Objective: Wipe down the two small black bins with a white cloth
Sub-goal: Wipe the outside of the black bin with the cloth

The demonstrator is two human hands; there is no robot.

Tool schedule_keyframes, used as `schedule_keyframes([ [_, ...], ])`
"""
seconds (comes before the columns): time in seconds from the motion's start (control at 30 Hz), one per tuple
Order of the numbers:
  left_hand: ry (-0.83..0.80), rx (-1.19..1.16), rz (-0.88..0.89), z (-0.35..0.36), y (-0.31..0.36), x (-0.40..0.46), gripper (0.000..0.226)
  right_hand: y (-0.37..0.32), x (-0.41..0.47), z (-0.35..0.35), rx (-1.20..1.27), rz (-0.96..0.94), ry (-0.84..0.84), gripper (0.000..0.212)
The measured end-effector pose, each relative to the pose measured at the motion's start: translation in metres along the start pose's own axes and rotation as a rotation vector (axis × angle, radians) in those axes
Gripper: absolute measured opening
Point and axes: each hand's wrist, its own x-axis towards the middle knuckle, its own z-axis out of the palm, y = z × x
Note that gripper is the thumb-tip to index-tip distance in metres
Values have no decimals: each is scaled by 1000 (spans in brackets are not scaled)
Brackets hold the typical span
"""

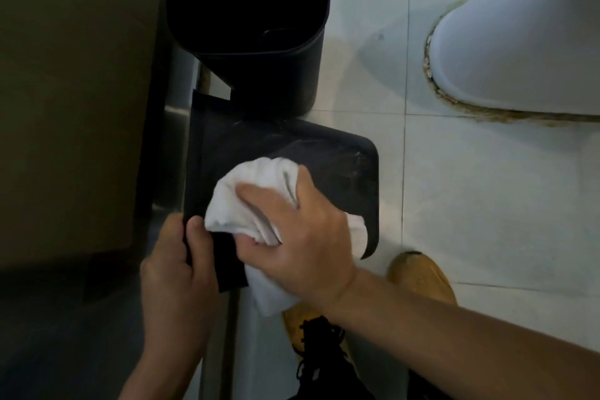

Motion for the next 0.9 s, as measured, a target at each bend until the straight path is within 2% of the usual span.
schedule_keyframes([
  [0.1,-2,-2,38,-1,0,3,34,18,5,-2,96,-52,6,41],
  [0.23,-26,-46,35,-2,1,2,41,52,7,-26,11,151,-15,41],
  [0.37,-36,-87,40,-3,0,1,41,51,8,-50,216,378,-139,41],
  [0.43,-49,-104,30,-4,0,1,41,45,10,-65,312,432,-135,38],
  [0.5,-57,-114,17,-3,1,0,36,42,12,-83,380,489,-105,57],
  [0.57,-64,-103,13,-3,3,0,31,41,14,-102,475,665,-49,72],
  [0.6,-67,-95,8,-3,4,0,31,39,15,-110,536,787,-27,68],
  [0.7,-65,-103,-23,-3,5,0,34,35,20,-128,830,1072,-110,32],
  [0.73,-61,-115,-33,-3,6,0,37,35,21,-130,938,1151,-140,31],
  [0.83,-51,-150,-43,-2,8,0,40,33,23,-130,1195,1334,-214,40],
  [0.9,-55,-164,-41,-1,9,-1,41,34,22,-126,1264,1424,-229,44],
])
